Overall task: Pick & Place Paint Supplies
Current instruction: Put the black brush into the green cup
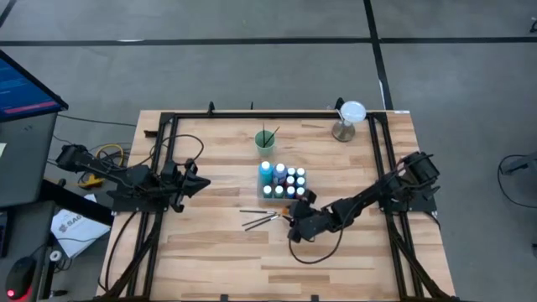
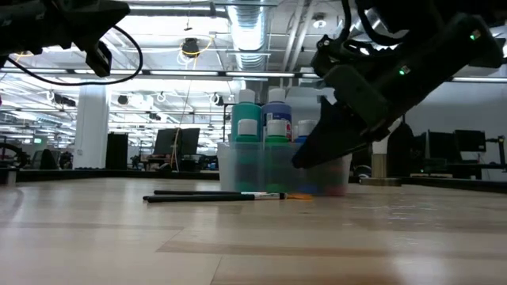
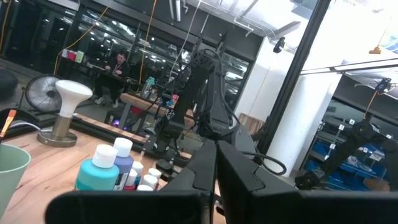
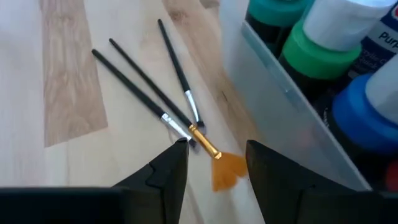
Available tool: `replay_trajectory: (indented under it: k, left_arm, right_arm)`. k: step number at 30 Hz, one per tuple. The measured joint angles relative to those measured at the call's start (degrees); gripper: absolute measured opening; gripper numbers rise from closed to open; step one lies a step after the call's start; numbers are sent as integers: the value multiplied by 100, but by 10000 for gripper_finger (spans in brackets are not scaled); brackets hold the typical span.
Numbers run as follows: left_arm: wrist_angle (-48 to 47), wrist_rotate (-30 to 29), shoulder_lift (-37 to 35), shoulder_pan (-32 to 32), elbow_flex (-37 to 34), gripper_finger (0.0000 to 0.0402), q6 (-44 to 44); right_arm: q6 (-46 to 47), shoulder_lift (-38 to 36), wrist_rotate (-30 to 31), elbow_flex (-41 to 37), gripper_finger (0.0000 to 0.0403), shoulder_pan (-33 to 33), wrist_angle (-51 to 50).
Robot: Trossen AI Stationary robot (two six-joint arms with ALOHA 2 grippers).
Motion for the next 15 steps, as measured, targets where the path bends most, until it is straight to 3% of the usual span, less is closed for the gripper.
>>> replay_trajectory:
  k: [15]
  left_arm:
    - [6, 2, 1, 1, 0, 8, 0]
  right_arm:
    - [-2, 1, -24, -2, 156, -151, -157]
